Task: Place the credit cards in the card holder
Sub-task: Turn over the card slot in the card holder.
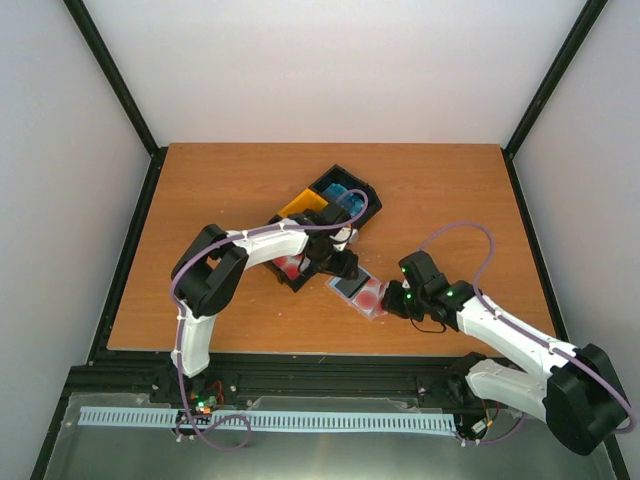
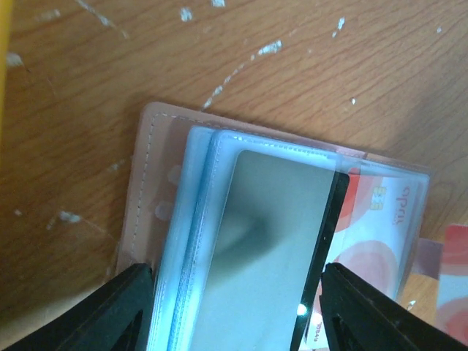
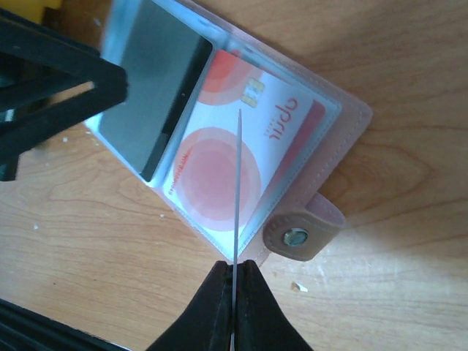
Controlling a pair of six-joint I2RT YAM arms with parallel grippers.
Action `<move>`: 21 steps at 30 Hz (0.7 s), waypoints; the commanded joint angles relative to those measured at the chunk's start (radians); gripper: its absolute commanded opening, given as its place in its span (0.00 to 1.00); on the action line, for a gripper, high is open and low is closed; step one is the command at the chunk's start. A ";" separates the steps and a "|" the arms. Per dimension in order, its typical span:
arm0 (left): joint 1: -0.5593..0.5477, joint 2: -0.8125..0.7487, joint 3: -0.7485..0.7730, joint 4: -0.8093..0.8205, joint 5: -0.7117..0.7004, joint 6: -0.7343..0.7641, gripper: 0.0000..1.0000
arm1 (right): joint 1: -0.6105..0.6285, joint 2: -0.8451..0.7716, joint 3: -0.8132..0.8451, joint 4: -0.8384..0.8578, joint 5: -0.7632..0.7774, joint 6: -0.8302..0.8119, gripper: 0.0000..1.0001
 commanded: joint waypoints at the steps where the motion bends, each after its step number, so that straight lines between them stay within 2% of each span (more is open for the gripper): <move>1: 0.000 0.017 -0.007 -0.019 0.062 -0.010 0.61 | 0.007 0.022 -0.029 -0.003 0.024 0.029 0.03; 9: 0.000 0.011 -0.007 -0.015 0.142 -0.016 0.47 | 0.006 0.065 -0.051 -0.006 0.039 0.037 0.03; 14: 0.000 0.001 -0.011 -0.006 0.227 -0.017 0.45 | 0.006 0.097 -0.058 -0.003 0.045 0.037 0.03; 21: 0.000 -0.003 -0.037 0.014 0.253 -0.031 0.43 | 0.007 0.107 -0.065 0.004 0.053 0.039 0.03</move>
